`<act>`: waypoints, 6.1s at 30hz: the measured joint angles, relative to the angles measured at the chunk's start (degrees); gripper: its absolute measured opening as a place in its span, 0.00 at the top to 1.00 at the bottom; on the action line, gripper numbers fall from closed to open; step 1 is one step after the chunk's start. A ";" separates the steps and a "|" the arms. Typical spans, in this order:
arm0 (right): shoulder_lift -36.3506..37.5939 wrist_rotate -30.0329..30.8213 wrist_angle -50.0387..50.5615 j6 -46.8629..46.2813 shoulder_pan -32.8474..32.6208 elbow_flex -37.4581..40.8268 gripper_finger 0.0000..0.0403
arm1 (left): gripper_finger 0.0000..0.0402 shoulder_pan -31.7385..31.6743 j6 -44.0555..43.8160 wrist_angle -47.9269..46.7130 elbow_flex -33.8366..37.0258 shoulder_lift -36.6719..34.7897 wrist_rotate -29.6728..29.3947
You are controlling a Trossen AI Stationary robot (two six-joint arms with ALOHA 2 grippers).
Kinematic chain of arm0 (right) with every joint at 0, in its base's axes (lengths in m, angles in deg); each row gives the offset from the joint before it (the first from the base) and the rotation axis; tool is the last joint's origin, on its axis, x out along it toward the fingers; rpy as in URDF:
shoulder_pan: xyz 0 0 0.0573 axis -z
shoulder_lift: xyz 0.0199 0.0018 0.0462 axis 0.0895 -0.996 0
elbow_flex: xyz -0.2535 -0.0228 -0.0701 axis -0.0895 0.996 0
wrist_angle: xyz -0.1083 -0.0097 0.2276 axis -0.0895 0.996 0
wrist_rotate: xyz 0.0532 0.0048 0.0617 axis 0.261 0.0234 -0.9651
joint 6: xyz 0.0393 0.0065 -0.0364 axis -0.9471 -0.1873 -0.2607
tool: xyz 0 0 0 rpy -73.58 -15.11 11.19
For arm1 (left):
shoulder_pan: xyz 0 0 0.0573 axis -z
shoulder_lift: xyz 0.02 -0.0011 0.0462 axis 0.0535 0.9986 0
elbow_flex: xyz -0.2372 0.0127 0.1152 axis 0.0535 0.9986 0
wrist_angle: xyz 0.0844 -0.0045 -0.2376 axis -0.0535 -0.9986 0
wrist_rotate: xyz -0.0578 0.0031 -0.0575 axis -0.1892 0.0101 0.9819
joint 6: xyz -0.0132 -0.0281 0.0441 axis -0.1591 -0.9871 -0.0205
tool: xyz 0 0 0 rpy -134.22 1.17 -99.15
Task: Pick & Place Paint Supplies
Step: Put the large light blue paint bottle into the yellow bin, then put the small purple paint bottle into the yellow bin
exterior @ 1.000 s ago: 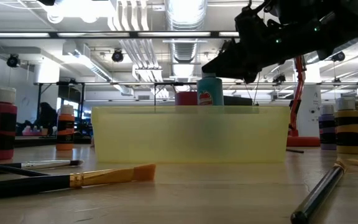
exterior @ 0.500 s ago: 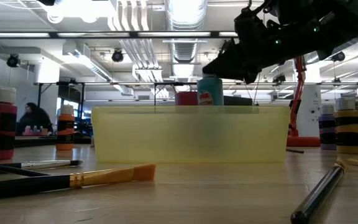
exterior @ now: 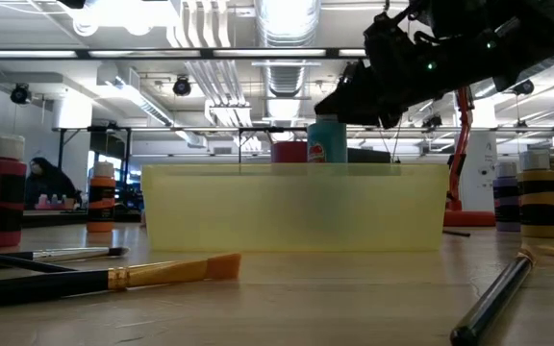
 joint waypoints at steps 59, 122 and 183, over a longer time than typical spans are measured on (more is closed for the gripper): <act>28.87 -0.09 112.50 -50.75 2.71 -16.98 0.38 | 0.88 0.00 -0.02 0.00 0.00 0.00 -0.01; 13.99 -8.96 105.83 -44.72 25.66 -14.05 0.49 | 0.88 0.02 0.00 -0.02 0.00 0.00 -0.02; 15.34 -10.95 106.59 -37.30 24.49 -18.80 0.72 | 0.88 0.02 0.00 0.00 0.00 -0.02 -0.02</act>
